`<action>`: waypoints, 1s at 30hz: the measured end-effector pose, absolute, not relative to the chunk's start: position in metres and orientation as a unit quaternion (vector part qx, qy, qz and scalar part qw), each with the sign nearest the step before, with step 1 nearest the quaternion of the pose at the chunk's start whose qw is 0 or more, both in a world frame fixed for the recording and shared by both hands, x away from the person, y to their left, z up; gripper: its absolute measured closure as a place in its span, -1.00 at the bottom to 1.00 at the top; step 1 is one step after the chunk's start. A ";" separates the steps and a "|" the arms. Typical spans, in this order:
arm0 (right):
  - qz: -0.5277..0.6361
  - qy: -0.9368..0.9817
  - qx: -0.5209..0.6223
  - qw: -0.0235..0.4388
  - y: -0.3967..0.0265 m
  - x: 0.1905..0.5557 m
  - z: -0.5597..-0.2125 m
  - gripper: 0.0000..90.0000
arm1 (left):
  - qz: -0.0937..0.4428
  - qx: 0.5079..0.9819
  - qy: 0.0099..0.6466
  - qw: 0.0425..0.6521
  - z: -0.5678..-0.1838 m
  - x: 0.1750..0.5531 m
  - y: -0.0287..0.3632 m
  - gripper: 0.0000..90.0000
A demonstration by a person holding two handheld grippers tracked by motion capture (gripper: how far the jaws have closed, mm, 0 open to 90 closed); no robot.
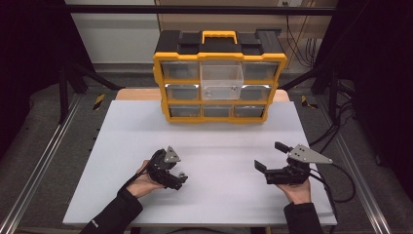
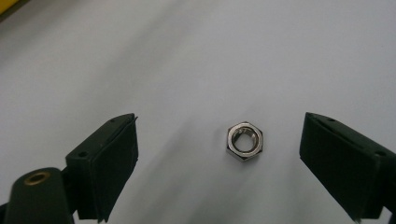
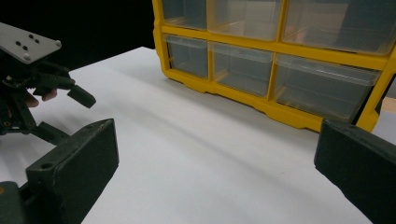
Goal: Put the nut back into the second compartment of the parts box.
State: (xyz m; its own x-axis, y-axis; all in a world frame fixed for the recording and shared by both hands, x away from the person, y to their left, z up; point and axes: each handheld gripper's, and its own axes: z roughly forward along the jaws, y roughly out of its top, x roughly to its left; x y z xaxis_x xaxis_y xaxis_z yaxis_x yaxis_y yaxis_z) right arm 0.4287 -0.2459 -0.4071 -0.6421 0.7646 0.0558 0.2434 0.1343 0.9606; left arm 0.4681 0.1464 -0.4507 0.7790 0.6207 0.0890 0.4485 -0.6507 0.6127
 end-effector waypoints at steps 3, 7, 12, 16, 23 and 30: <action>0.556 0.716 0.350 0.236 -0.246 0.429 -0.407 -0.99 | 0.145 0.897 0.302 0.288 -0.453 0.469 0.145 -0.68; 0.557 0.716 0.350 0.235 -0.246 0.429 -0.407 -0.99 | 0.143 0.896 0.309 0.284 -0.457 0.469 0.144 -0.60; 0.557 0.716 0.349 0.235 -0.246 0.429 -0.407 -0.99 | 0.136 0.898 0.310 0.280 -0.461 0.469 0.141 -0.42; 0.557 0.715 0.349 0.237 -0.246 0.429 -0.407 -0.99 | 0.131 0.899 0.309 0.280 -0.460 0.469 0.141 -0.22; 0.557 0.716 0.350 0.236 -0.246 0.429 -0.407 -0.99 | 0.122 0.900 0.313 0.278 -0.460 0.469 0.140 0.08; 0.557 0.715 0.349 0.236 -0.247 0.429 -0.407 -0.99 | 0.119 0.903 0.311 0.272 -0.461 0.468 0.138 0.27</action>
State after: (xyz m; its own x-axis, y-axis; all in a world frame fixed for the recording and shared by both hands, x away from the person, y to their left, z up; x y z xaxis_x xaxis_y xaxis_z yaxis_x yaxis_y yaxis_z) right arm 0.4287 -0.2465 -0.4068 -0.6443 0.7631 0.0506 0.2362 0.1355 0.9622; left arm 0.4680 0.1379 -0.4606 0.7785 0.6259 0.0459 0.4966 -0.6590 0.5649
